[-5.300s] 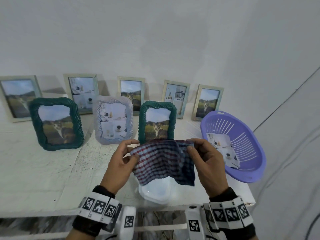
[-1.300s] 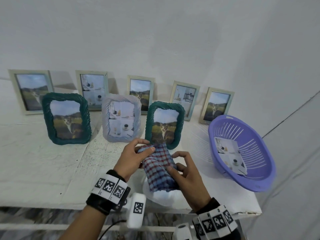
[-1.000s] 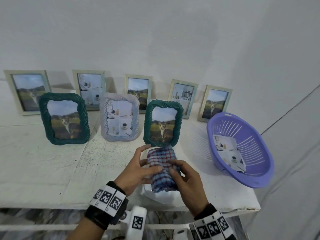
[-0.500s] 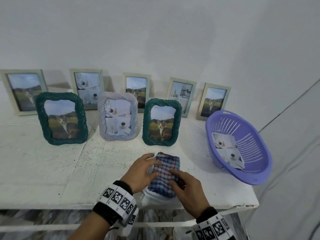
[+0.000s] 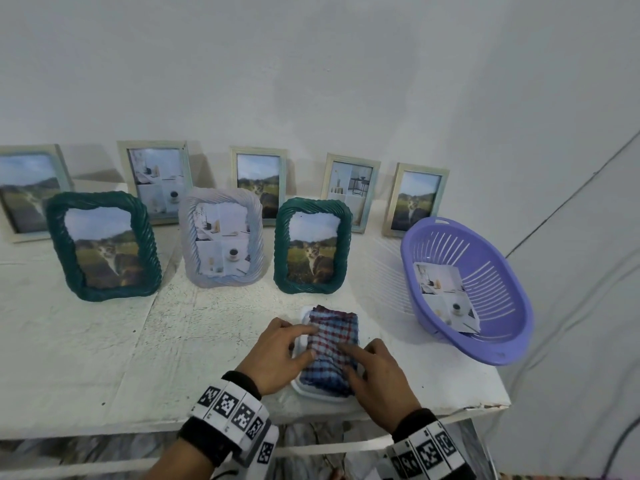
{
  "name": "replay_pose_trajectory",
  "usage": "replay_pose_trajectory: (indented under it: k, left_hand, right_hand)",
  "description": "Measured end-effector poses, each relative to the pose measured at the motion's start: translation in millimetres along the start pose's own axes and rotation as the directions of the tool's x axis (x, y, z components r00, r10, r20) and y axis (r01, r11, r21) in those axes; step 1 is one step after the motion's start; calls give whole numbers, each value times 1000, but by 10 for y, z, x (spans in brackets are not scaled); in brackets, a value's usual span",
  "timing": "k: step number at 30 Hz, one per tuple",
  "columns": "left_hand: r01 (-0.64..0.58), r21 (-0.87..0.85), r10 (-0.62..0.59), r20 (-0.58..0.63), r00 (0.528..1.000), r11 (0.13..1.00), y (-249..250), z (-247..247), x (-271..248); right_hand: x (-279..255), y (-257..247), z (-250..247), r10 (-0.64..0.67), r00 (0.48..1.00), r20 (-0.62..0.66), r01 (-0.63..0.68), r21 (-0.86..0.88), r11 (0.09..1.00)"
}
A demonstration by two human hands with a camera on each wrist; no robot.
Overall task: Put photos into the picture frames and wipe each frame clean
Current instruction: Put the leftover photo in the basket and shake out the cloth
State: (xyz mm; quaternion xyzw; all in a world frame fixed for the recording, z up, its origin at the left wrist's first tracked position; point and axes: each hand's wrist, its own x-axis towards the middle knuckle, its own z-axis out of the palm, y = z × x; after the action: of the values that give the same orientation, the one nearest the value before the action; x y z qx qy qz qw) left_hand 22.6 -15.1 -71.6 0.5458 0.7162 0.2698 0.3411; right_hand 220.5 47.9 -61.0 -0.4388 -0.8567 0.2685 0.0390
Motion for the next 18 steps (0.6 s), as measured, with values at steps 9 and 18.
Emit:
replay_pose_trajectory:
  k: [9,18]
  left_hand:
    - [-7,-59,7,11,1000,998,362,401,469]
    - [-17,2,17,32,999,1000,654,498,983]
  right_hand:
    - [-161,190,-71,-175,963,-204,119,-261,958]
    - [278,575,-146,-98,993,-57,73,-341,937]
